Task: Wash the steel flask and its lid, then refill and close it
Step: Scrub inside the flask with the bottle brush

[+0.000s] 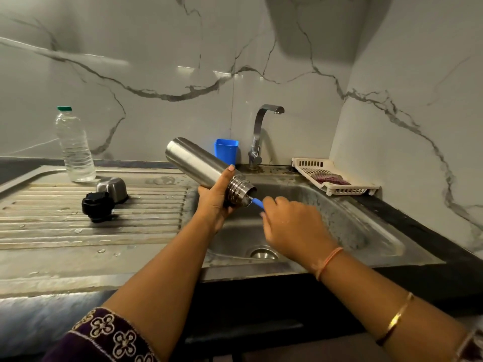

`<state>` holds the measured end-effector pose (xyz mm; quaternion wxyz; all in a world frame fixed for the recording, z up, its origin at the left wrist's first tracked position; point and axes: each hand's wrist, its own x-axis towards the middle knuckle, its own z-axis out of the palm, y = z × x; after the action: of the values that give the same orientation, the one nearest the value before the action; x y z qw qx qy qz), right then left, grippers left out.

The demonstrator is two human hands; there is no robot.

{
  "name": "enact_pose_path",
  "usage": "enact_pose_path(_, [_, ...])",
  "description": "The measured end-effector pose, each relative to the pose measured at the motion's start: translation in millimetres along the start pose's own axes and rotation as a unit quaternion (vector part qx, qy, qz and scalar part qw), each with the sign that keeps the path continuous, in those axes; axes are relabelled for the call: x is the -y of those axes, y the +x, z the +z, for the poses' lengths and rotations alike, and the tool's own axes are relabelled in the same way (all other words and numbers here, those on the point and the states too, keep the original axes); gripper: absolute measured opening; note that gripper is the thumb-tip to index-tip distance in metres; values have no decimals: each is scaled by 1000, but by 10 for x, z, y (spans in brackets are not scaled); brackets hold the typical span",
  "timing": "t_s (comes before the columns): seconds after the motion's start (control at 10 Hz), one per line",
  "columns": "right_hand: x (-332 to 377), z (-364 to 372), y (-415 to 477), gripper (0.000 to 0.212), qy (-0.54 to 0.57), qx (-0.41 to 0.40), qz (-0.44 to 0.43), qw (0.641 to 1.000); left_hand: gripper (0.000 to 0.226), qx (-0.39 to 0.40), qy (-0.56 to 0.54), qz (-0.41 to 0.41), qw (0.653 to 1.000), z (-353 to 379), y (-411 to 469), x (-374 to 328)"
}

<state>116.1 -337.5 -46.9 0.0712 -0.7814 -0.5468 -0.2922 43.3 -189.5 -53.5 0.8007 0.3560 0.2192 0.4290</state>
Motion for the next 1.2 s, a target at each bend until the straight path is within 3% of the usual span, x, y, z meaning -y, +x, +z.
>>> enact_pose_path(0.1, [104, 46, -42, 29, -104, -46, -22, 993, 82, 2, 2, -4, 1000, 15, -17, 6])
enact_pose_path(0.2, [168, -32, 77, 24, 149, 93, 67, 982, 81, 11, 26, -1, 1000, 13, 9, 20])
enact_pose_path(0.3, [16, -129, 230, 27, 616, 274, 241, 698, 91, 33, 15, -4, 999, 5, 10, -17])
enact_pose_path(0.4, [-125, -217, 256, 24, 588, 292, 241, 715, 97, 45, 23, 3, 999, 12, -8, 14])
enact_pose_path(0.5, [14, -173, 168, 21, 129, 158, 99, 974, 90, 39, 48, 23, 998, 32, 4, 33])
enact_pose_path(0.6, [254, -38, 54, 35, 13, 82, 53, 995, 98, 48, 24, 30, 998, 39, 4, 17])
enact_pose_path(0.7, [205, -59, 170, 24, 389, 186, 201, 880, 97, 44, 39, 28, 998, 5, 7, 17])
enact_pose_path(0.8, [70, -191, 259, 30, 636, 283, 316, 644, 99, 45, 28, 12, 999, -7, 3, 30])
enact_pose_path(0.9, [6, -99, 186, 22, 273, 121, 123, 946, 91, 30, 16, 8, 999, 13, 26, 35])
enact_pose_path(1.0, [55, 38, 60, 21, -99, -57, -25, 993, 87, 17, -2, -1, 1000, 26, 20, 38])
enact_pose_path(1.1, [159, -12, 104, 23, 136, 68, 61, 986, 82, 18, 31, 2, 999, 6, 14, 47])
enact_pose_path(1.2, [41, -140, 220, 31, 637, 276, 284, 661, 90, 49, 29, 2, 998, 8, 1, 17])
